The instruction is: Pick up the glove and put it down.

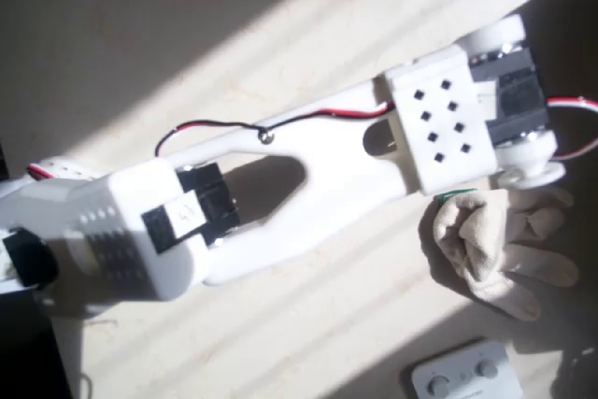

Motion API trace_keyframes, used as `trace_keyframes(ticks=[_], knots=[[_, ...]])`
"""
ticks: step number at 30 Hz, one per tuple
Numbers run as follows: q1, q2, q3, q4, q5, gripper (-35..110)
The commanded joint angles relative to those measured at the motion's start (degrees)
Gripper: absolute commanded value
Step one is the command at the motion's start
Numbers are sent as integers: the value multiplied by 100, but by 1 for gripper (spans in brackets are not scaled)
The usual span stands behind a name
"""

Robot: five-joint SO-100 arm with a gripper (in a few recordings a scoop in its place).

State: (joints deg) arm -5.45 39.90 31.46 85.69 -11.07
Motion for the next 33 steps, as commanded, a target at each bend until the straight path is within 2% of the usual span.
trace_keyframes(ticks=[1, 5, 30, 33], knots=[[-53, 62, -167, -132, 18, 11], [-35, 70, -167, -185, -35, -1], [-26, 158, -141, -158, -26, 0], [-18, 589, -88, -185, -35, 0]])
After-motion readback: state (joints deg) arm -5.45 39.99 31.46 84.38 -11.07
